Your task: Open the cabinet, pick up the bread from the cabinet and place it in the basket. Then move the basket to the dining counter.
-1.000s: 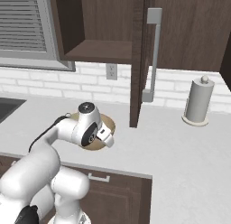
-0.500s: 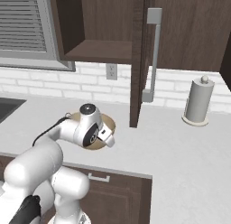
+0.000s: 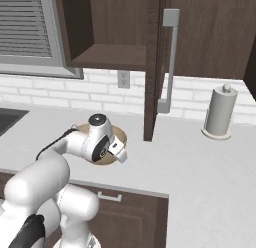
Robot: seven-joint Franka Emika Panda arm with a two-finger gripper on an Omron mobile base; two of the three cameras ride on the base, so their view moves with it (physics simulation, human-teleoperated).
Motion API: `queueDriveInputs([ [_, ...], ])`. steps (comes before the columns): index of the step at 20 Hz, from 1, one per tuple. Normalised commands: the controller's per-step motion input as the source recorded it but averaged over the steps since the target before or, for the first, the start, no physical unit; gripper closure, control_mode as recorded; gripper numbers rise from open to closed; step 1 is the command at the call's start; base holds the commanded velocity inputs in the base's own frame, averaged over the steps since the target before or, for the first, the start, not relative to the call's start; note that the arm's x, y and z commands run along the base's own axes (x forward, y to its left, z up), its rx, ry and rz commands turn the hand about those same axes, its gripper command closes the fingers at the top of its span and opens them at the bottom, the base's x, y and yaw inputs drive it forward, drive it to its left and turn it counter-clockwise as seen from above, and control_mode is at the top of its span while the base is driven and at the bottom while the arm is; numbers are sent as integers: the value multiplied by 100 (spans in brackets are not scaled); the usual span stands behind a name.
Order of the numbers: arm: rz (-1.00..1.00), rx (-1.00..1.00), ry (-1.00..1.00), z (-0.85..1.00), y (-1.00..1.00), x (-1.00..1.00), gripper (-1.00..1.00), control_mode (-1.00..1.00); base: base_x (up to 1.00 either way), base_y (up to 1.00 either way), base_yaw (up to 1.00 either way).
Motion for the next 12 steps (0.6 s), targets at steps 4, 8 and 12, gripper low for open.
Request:
queueDriveInputs([
  [4,0,0,-12,29,0,-37,100,-100,0,0,0],
  [8,-8,0,-12,62,-1,-40,100,-100,0,0,0],
  [12,-9,0,-8,58,0,-41,100,-100,0,0,0],
])
